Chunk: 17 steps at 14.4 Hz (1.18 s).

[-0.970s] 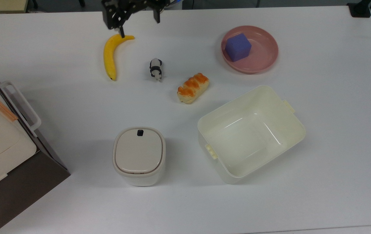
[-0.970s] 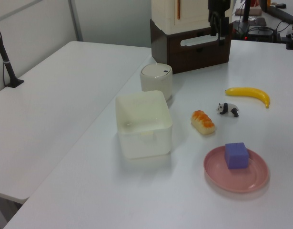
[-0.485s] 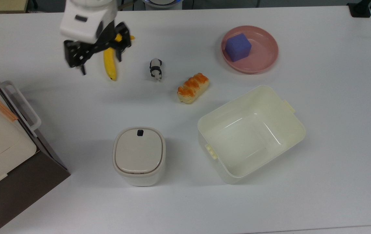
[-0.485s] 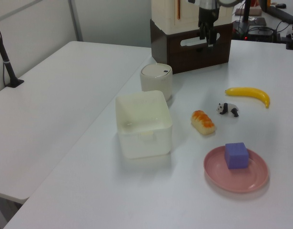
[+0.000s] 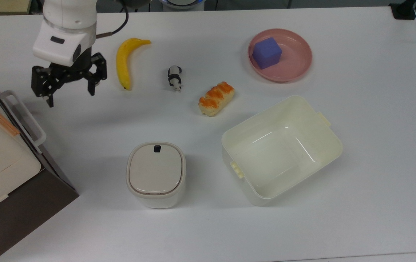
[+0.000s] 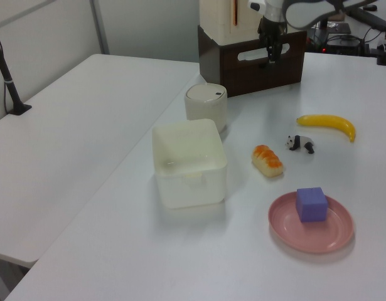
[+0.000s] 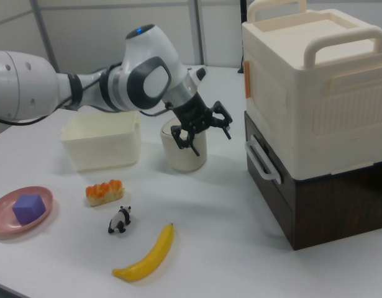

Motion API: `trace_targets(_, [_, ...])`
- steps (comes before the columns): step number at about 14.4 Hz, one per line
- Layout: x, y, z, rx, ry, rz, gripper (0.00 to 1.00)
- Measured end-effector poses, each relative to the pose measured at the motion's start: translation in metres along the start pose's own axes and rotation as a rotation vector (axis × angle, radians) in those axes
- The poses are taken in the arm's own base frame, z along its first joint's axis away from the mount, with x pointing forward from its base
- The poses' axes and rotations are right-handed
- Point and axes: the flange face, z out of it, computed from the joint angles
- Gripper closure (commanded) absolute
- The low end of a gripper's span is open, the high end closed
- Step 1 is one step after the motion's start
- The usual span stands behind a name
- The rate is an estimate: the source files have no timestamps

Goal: Slide the drawer open
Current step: 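Move the gripper toward the dark wooden drawer's handle, then lower the gripper and hook it onto the drawer handle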

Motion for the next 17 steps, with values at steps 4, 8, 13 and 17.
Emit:
trace_targets(4, [-0.012, 0.011, 0.024, -0.071, 0.013, -0.017, 0.00])
trace_targets(8, [-0.023, 0.021, 0.038, -0.095, 0.009, -0.013, 0.03])
trace_targets(13, [-0.035, 0.029, 0.044, -0.095, -0.001, 0.010, 0.10])
trace_targets(17, [-0.042, 0.033, 0.046, -0.097, -0.007, 0.051, 0.15])
